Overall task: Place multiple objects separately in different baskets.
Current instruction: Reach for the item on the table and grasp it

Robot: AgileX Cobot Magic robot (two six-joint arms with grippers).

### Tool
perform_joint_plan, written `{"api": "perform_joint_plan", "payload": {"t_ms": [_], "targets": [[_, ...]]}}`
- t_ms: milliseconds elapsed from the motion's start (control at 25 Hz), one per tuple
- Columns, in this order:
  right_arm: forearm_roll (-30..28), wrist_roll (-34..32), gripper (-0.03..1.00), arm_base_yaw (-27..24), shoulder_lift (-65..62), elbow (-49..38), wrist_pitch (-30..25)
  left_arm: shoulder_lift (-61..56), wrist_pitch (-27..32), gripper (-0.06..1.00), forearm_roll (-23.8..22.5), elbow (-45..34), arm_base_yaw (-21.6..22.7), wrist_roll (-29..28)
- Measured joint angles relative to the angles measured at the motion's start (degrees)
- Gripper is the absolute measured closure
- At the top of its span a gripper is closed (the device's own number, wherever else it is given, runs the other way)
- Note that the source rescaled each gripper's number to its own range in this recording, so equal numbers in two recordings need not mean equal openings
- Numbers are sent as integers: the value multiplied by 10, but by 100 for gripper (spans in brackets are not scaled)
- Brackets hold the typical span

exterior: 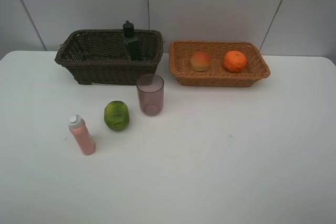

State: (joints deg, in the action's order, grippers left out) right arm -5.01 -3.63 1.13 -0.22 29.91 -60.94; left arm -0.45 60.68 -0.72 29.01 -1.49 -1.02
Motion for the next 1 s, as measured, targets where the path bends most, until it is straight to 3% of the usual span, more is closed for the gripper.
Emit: {"api": "perform_joint_plan", "payload": {"t_ms": [800, 1000], "targets": [[0, 0, 12, 0, 0, 0, 0, 0, -13, -2, -1, 6, -20, 0], [0, 0, 12, 0, 0, 0, 1, 66, -27, -2, -1, 43, -20, 10]]}}
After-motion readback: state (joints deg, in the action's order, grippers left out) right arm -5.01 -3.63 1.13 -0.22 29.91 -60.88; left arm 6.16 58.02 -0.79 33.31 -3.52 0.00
